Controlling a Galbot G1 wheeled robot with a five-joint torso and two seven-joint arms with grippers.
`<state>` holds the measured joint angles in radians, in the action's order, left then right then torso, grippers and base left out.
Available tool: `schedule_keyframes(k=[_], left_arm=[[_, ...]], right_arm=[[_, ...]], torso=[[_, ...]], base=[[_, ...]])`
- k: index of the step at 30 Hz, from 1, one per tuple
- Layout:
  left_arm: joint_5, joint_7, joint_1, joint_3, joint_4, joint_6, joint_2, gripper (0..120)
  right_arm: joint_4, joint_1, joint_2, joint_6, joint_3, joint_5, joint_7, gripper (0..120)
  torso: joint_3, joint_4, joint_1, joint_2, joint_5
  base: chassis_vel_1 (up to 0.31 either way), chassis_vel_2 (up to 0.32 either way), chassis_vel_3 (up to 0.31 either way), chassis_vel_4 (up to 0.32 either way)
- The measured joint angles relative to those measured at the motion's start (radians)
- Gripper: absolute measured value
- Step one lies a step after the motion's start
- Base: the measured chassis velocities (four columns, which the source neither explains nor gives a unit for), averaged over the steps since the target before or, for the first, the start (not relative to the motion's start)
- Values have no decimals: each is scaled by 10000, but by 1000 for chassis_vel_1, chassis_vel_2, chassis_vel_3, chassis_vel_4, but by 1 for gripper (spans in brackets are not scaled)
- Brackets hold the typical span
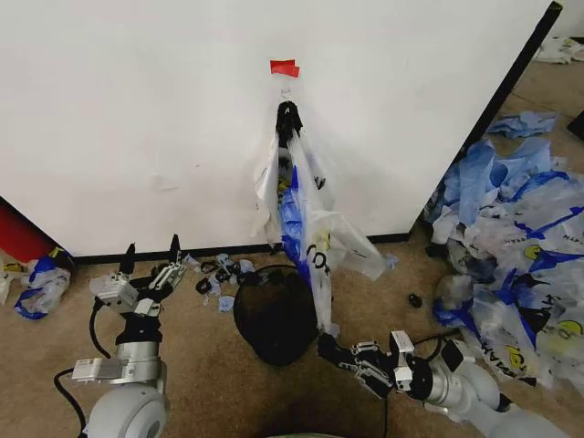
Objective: Pick up the garbage bag from the wall and place it over the trash bin.
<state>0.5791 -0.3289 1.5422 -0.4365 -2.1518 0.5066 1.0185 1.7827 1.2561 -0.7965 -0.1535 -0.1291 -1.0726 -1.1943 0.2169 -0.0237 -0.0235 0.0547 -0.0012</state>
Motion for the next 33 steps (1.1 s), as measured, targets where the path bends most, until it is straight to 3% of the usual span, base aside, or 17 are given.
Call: schedule_keyframes(k=[13,20,25,26,29,33], left_arm=[[175,232,130,204,-115,41,-3,100],[900,630,-53,424,-291,0,-500,100],[2822,860,-819,724,-582,-327,-2111,100],[2822,860,-819,724,-582,-327,-2111,100],[4129,917,-1463,1238,-616,-416,-3258,100],[5151,1082,-2458,2129,-507,-463,-4125,100]], right_arm=[[-115,-1261,-635,-174,419,-1280,1296,0],[-476,-1868,-1163,-19,581,-1945,1812,0],[-963,-2354,-1636,237,779,-2157,1925,0],[-963,-2354,-1636,237,779,-2157,1925,0],[-1116,-2458,-1825,266,952,-1956,1936,0],[-1182,-2491,-2001,334,1029,-1773,1935,0]], torso=[[0,2,0,0,0],[0,3,0,0,-1],[1,-2,0,-1,1],[1,-2,0,-1,1],[1,3,0,0,-1],[1,3,0,0,3]], base=[[0,0,0,0],[0,0,0,0],[0,0,0,0],[0,0,0,0],[0,0,0,0],[0,0,0,0]])
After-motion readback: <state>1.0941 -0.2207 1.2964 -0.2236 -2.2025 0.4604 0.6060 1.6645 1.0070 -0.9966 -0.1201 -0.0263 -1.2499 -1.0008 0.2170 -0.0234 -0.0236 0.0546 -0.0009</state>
